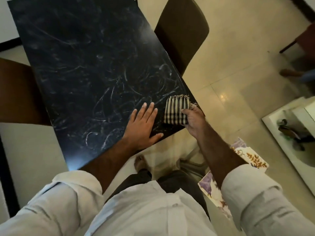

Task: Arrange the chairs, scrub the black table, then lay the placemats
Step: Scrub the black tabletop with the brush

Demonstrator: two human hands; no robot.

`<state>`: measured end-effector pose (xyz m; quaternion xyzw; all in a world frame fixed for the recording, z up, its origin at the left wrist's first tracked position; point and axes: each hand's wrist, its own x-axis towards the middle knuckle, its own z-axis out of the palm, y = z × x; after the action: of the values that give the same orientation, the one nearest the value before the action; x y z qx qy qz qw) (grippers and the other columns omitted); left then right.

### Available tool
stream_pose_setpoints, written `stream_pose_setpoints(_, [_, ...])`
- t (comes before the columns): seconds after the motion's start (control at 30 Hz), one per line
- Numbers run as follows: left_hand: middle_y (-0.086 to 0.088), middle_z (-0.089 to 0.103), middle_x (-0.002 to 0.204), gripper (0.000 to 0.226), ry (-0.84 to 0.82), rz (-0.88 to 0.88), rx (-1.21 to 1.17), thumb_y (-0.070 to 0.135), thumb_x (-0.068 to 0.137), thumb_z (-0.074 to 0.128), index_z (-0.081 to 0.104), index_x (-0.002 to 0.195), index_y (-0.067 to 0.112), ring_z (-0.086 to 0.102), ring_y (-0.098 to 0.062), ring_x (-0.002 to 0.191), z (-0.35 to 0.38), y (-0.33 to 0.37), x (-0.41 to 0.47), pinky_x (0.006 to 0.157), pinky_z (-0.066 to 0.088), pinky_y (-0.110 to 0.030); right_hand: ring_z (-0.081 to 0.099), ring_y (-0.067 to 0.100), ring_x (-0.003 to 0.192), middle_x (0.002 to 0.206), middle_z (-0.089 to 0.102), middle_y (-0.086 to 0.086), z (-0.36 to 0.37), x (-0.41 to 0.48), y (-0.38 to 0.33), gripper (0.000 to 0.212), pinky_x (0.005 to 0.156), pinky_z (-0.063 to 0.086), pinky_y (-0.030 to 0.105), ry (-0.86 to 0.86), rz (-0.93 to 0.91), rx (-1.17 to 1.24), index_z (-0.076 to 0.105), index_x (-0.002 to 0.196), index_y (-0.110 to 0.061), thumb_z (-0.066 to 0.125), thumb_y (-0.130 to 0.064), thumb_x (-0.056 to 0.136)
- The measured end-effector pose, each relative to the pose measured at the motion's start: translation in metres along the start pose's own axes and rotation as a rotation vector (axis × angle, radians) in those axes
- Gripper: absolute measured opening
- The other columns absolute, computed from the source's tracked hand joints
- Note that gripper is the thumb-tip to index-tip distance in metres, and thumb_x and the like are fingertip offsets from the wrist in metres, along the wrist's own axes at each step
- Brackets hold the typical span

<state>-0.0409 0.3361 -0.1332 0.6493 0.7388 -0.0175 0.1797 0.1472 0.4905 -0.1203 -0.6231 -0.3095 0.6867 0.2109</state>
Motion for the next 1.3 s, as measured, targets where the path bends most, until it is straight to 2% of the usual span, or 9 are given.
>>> stream_pose_setpoints(0.07, [-0.004, -0.016, 0.185, 0.11, -0.027, -0.032, 0.004, 0.086, 0.097, 0.037, 0.0, 0.177, 0.02, -0.016, -0.028, 0.17, 0.008, -0.007, 0.007, 0.137, 0.005, -0.062, 0.071, 0.026, 0.121, 0.134, 0.074, 0.009, -0.001, 0.016, 0.001, 0.038, 0.1, 0.063, 0.046, 0.037, -0.08, -0.31, 0.065, 0.143, -0.015, 0.065, -0.007, 0.106])
stream_pose_setpoints(0.2, [-0.006, -0.018, 0.184, 0.112, -0.044, -0.102, 0.009, 0.09, 0.096, 0.029, 0.0, 0.177, 0.018, -0.018, -0.03, 0.17, 0.027, -0.009, 0.02, 0.135, 0.004, -0.065, 0.059, 0.031, 0.134, 0.145, 0.062, 0.009, -0.016, 0.033, 0.007, 0.052, 0.11, 0.056, 0.052, 0.228, -0.417, -1.121, 0.052, 0.151, -0.019, 0.069, -0.027, 0.102])
stream_pose_setpoints(0.27, [-0.006, -0.017, 0.184, 0.111, -0.021, -0.136, 0.022, 0.091, 0.097, 0.027, 0.003, 0.177, 0.017, -0.017, -0.031, 0.17, 0.038, -0.006, 0.026, 0.136, 0.003, -0.065, 0.051, 0.035, 0.136, 0.152, 0.054, 0.012, -0.02, 0.035, 0.015, 0.058, 0.11, 0.052, 0.053, 0.258, -0.598, -1.358, 0.049, 0.154, -0.019, 0.065, -0.037, 0.101])
stream_pose_setpoints(0.37, [-0.008, -0.016, 0.185, 0.11, 0.025, -0.192, 0.041, 0.09, 0.099, 0.024, 0.005, 0.177, 0.016, -0.014, -0.034, 0.17, 0.053, -0.002, 0.032, 0.135, 0.004, -0.065, 0.039, 0.04, 0.154, 0.168, 0.041, 0.017, -0.015, 0.037, 0.035, 0.066, 0.125, 0.04, 0.058, 0.17, -0.764, -1.531, 0.042, 0.163, -0.017, 0.052, -0.049, 0.107])
stream_pose_setpoints(0.5, [-0.009, -0.015, 0.185, 0.103, 0.061, -0.259, 0.044, 0.084, 0.104, 0.022, 0.002, 0.177, 0.015, -0.011, -0.036, 0.171, 0.074, 0.0, 0.039, 0.135, 0.005, -0.066, 0.008, 0.044, 0.169, 0.185, 0.01, 0.014, -0.004, 0.048, 0.065, 0.076, 0.132, 0.021, 0.063, 0.066, -0.811, -1.602, 0.018, 0.177, -0.028, 0.034, -0.063, 0.112])
stream_pose_setpoints(0.6, [-0.01, -0.014, 0.185, 0.101, 0.084, -0.279, 0.048, 0.082, 0.105, 0.02, -0.001, 0.177, 0.015, -0.009, -0.036, 0.171, 0.082, 0.001, 0.041, 0.135, 0.006, -0.065, 0.0, 0.046, 0.169, 0.186, -0.002, 0.012, -0.001, 0.055, 0.074, 0.079, 0.131, 0.017, 0.068, 0.053, -0.787, -1.605, 0.007, 0.178, -0.035, 0.031, -0.069, 0.111])
stream_pose_setpoints(0.97, [-0.009, -0.012, 0.185, 0.103, 0.102, -0.279, 0.044, 0.084, 0.104, 0.023, 0.0, 0.177, 0.015, -0.008, -0.035, 0.171, 0.086, 0.003, 0.042, 0.135, 0.007, -0.065, -0.004, 0.04, 0.171, 0.186, -0.006, 0.011, -0.022, 0.052, 0.083, 0.081, 0.134, 0.017, 0.064, 0.03, -0.829, -1.608, 0.003, 0.178, -0.03, 0.03, -0.068, 0.112])
stream_pose_setpoints(1.1, [-0.009, -0.013, 0.185, 0.103, 0.1, -0.281, 0.04, 0.083, 0.104, 0.022, 0.001, 0.177, 0.015, -0.009, -0.035, 0.171, 0.086, 0.002, 0.043, 0.135, 0.007, -0.065, -0.005, 0.04, 0.171, 0.186, -0.008, 0.01, -0.045, 0.062, 0.069, 0.082, 0.133, 0.019, 0.067, 0.097, -0.735, -1.595, 0.0, 0.178, -0.029, 0.029, -0.067, 0.112])
stream_pose_setpoints(1.3, [-0.008, -0.012, 0.185, 0.102, 0.11, -0.275, 0.032, 0.082, 0.105, 0.024, 0.0, 0.177, 0.015, -0.009, -0.034, 0.171, 0.087, 0.001, 0.042, 0.135, 0.006, -0.065, 0.002, 0.046, 0.169, 0.185, 0.002, 0.014, 0.009, 0.105, 0.027, 0.081, 0.132, 0.019, 0.068, 0.19, -0.733, -1.55, 0.008, 0.178, -0.027, 0.026, -0.068, 0.11])
